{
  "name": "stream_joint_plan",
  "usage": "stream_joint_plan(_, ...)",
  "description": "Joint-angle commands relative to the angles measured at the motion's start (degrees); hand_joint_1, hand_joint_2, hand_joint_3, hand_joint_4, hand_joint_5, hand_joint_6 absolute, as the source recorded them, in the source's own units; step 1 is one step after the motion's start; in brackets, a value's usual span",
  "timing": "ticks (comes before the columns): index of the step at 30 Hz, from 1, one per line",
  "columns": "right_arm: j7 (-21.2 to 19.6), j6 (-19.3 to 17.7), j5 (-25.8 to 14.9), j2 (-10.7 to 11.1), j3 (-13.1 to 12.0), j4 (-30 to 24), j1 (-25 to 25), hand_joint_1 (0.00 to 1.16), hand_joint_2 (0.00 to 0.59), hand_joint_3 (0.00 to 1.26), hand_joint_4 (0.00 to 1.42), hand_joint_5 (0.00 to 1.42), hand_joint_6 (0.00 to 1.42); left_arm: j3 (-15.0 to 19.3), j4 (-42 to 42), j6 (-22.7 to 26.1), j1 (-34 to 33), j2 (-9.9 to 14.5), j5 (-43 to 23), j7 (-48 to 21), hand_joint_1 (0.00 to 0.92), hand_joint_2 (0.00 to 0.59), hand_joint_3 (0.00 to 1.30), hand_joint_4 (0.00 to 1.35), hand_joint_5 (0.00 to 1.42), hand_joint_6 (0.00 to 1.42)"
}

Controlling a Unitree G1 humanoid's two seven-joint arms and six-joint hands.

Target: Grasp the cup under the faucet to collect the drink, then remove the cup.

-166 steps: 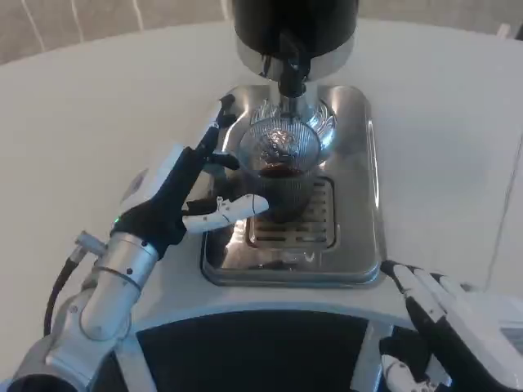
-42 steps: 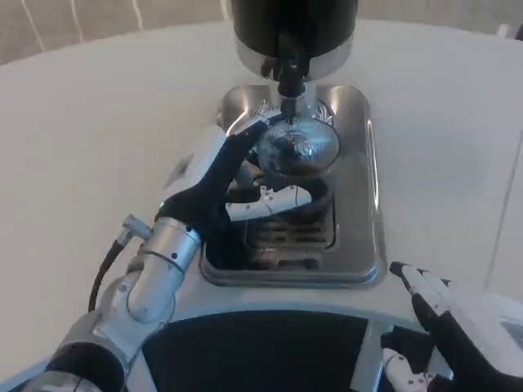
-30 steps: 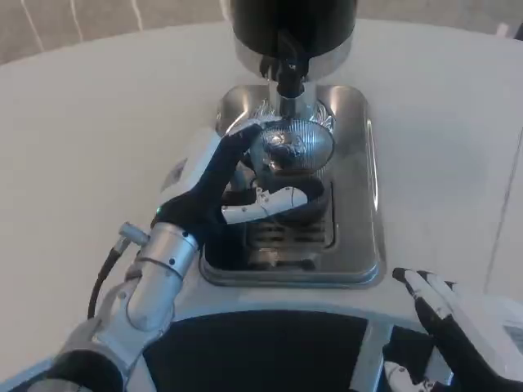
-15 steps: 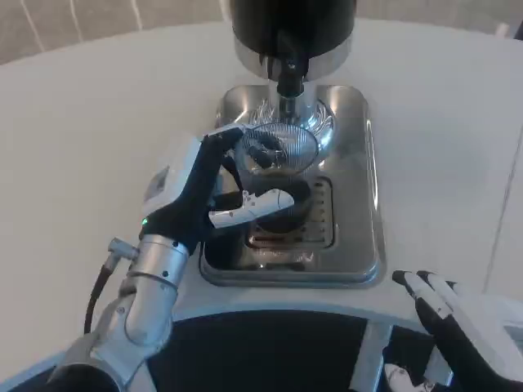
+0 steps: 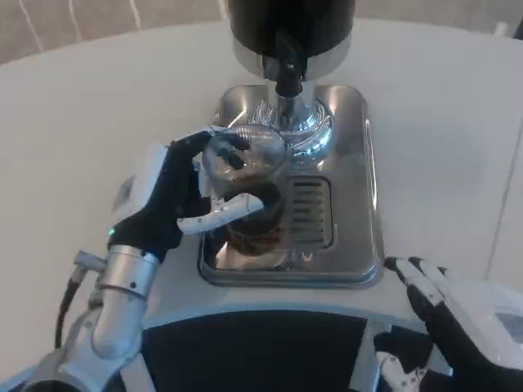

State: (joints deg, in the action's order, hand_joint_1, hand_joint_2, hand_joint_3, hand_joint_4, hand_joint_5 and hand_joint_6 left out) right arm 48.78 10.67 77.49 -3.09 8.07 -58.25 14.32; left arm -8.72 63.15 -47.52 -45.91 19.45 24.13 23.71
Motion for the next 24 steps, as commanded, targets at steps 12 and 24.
stream_joint_plan(12,0.74,0.47,0.38,-0.49,-1.31,2.51,-4.45,0.4,0.545,0.04,0.0,0.0,0.0,4.46,-6.95,-10.6,5.78,7.25,-3.41,-6.23,0.551,0.088,0.97,1.14,1.39,1.42)
stream_joint_plan(24,0.96,0.31,0.41,1.17,-1.59,5.79,-10.18,0.37,0.545,0.02,0.0,0.0,0.0,6.6,-7.38,-14.03,10.09,11.6,-4.11,-9.2,0.554,0.075,0.97,1.15,1.39,1.42)
